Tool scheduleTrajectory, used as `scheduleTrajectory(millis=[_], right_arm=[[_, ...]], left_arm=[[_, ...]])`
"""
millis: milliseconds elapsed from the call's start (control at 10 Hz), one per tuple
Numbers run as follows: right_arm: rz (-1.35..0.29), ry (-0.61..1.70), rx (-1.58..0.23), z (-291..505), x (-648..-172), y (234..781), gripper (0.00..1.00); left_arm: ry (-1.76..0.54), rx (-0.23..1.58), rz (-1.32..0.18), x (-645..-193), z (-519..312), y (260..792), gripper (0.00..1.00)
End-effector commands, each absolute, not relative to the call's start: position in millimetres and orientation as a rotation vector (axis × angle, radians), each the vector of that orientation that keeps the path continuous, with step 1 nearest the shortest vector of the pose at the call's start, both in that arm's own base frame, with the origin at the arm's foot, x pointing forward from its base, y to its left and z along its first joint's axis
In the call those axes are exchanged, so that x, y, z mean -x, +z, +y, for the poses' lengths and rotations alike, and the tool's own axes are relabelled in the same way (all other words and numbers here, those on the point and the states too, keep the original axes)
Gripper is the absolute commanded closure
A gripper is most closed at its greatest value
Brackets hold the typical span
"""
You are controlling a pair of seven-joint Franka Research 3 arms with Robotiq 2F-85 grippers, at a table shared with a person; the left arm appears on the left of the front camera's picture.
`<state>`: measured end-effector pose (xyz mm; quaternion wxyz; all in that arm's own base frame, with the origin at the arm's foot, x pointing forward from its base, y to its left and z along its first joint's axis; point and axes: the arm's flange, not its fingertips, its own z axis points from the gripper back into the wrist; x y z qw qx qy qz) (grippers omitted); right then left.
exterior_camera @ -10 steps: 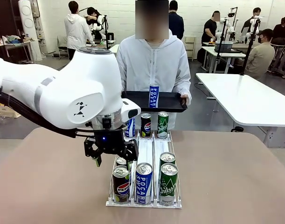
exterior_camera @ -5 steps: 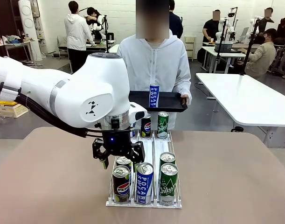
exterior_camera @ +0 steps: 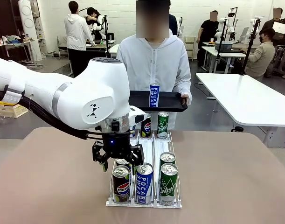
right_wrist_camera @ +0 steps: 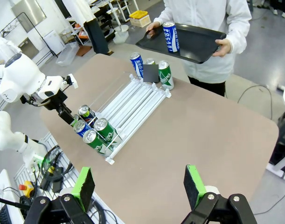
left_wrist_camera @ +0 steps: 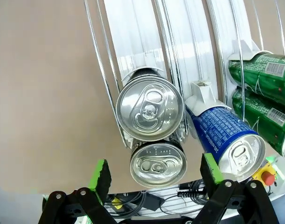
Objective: Retrieve and hand over the desired beverage to the person.
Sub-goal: Pick up another can of the same type that the person held from the Automatic Can Dispenser.
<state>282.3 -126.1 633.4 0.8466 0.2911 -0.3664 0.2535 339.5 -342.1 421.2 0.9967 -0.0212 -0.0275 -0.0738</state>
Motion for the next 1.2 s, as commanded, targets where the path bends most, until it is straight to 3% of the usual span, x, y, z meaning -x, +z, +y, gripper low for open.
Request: scheduleTrajectory(millis=[0,1000,1100], right_arm=[[-0.793,0.548,-0.648,-126,-285,636,0.00],[-0.793,0.548,-0.648,-126,-285,636,0.00],[-0.793,0.548,-0.648,-126,-285,636,0.00]], left_arm=[[-0.141,0.015,-0.065,-342,-345,423,0.00],[-0.137,-0.016,-0.042,-348,-344,413,0.00],[-0.138,-0.017,-0.034,-348,-343,413,0.54]])
